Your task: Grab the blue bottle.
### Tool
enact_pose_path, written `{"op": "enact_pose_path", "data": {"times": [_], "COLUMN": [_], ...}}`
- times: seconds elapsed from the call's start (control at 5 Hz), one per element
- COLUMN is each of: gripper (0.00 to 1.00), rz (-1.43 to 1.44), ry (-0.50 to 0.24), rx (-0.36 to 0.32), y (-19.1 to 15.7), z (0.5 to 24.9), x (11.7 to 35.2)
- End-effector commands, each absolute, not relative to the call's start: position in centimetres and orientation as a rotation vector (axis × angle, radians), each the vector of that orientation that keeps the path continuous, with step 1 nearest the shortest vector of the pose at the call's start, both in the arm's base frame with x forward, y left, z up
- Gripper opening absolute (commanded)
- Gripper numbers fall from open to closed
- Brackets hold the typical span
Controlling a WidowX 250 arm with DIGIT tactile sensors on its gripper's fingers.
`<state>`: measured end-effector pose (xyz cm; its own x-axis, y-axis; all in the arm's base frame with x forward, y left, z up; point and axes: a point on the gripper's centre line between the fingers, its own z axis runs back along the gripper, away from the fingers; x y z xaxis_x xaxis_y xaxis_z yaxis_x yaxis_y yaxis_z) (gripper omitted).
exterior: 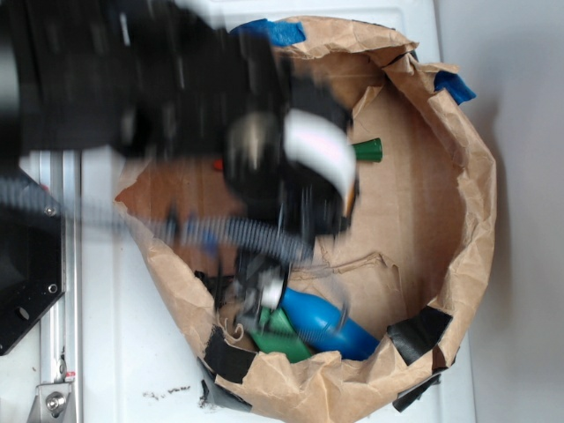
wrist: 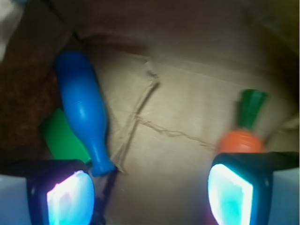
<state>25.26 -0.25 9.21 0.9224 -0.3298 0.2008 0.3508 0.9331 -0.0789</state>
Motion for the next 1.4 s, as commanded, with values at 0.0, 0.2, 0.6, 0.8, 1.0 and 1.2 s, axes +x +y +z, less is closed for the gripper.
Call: {"op": "enact_pose_path", "data": {"times": [0.0,0.2,0.6,0.8,1.0,1.2], "gripper": [1.0,1.0,1.0,0.0,0.0,0.0], "rz": [-0.394,-0.428,-0.445,-0.41,-0.398,-0.363], "ry": [-0.247,-0.246,-0.27,-0.268,-0.287,-0.304], "rx": [-0.086,-0.16,-0.2,-0.195,-0.19,-0.152], "y": [-3.3,-4.1,-4.9,-4.3,-3.8,-2.8], "z": [7.5,6.3,4.4,3.9,4.3,6.0], "x": [28.2,28.4,29.2,29.7,29.9,29.8]}}
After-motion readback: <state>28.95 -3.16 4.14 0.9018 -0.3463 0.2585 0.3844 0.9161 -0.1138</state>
